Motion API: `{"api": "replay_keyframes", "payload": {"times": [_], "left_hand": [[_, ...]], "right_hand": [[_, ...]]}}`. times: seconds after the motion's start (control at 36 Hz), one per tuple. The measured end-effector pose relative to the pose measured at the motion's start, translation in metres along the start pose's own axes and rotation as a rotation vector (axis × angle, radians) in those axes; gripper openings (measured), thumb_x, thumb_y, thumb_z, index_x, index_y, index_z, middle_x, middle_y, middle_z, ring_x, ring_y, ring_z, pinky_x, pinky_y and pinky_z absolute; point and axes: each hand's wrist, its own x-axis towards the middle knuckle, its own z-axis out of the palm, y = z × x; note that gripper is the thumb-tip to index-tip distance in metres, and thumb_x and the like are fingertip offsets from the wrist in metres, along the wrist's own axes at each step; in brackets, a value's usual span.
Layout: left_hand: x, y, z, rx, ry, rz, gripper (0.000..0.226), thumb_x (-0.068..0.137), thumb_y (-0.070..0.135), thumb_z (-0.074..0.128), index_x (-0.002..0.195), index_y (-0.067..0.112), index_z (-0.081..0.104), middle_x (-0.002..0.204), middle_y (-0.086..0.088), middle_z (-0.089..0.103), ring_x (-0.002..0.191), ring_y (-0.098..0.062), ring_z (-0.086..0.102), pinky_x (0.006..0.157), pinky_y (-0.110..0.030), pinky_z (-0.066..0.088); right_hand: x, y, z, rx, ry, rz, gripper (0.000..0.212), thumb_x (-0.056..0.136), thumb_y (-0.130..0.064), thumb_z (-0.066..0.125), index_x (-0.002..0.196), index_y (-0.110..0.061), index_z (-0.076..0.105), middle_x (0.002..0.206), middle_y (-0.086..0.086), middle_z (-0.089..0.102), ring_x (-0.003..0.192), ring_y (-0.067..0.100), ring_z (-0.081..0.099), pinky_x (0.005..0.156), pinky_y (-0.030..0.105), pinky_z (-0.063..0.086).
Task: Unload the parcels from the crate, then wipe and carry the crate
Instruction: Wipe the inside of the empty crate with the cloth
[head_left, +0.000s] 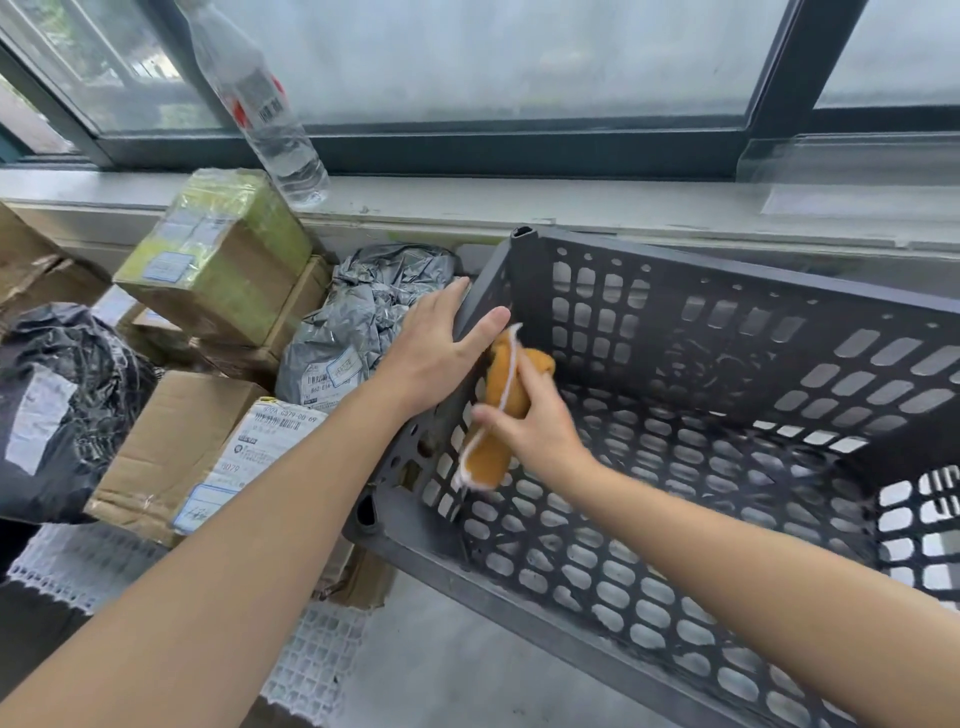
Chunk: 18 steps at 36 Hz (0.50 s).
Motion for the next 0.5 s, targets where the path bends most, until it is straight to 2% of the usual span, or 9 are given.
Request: {"api": "replay_keyframes", "payload": {"times": [0.08,0.17,0.22,0.36,0.5], "left_hand": [[0.001,-0.001,0.000,-0.008,-0.005,-0.002,0.102,0.072,0.086,0.025,0.154,0.026,0.023,0.158,0.001,0.029,0.145,-0.014,0.022,0.119,-0.048,0.021],[0.001,-0.001,0.001,-0.013,0.000,0.000,0.102,0.072,0.086,0.025,0.154,0.025,0.024,0.156,0.001,0.031,0.144,-0.014,0.024,0.118,-0.048,0.023],[0.002,-0.002,0.001,-0.015,0.002,-0.006,0.101,0.072,0.086,0.025,0.154,0.026,0.025,0.154,0.001,0.033,0.143,-0.015,0.025,0.117,-0.048,0.024],[0.004,-0.002,0.000,-0.009,0.010,-0.014,0.096,0.073,0.085,0.027,0.151,0.029,0.030,0.149,0.001,0.040,0.139,-0.016,0.031,0.114,-0.050,0.028],[0.002,0.002,0.000,-0.003,0.002,-0.017,0.092,0.075,0.082,0.029,0.150,0.029,0.031,0.148,0.000,0.040,0.138,-0.016,0.032,0.114,-0.046,0.028]], "right_hand": [[0.028,-0.009,-0.018,0.048,0.024,0.067,0.114,0.074,-0.044,0.081,0.157,-0.029,0.005,0.157,0.002,0.022,0.141,0.019,0.030,0.117,0.041,0.030],[0.043,-0.012,-0.028,-0.023,-0.093,0.064,0.125,0.074,-0.033,0.084,0.156,-0.029,-0.010,0.162,0.000,0.003,0.146,0.018,0.017,0.118,0.038,0.023],[0.047,-0.007,-0.027,-0.133,-0.128,0.027,0.130,0.071,-0.030,0.086,0.155,-0.029,-0.013,0.161,0.001,-0.002,0.147,0.019,0.011,0.118,0.038,0.021],[0.053,0.010,-0.012,-0.212,-0.057,0.002,0.126,0.060,-0.032,0.092,0.155,-0.028,0.009,0.153,0.006,0.013,0.143,0.029,0.022,0.112,0.038,0.032],[0.043,0.016,-0.007,-0.145,-0.001,-0.081,0.103,0.069,-0.027,0.087,0.152,-0.029,0.025,0.148,0.006,0.031,0.137,0.023,0.034,0.107,0.027,0.032]]}}
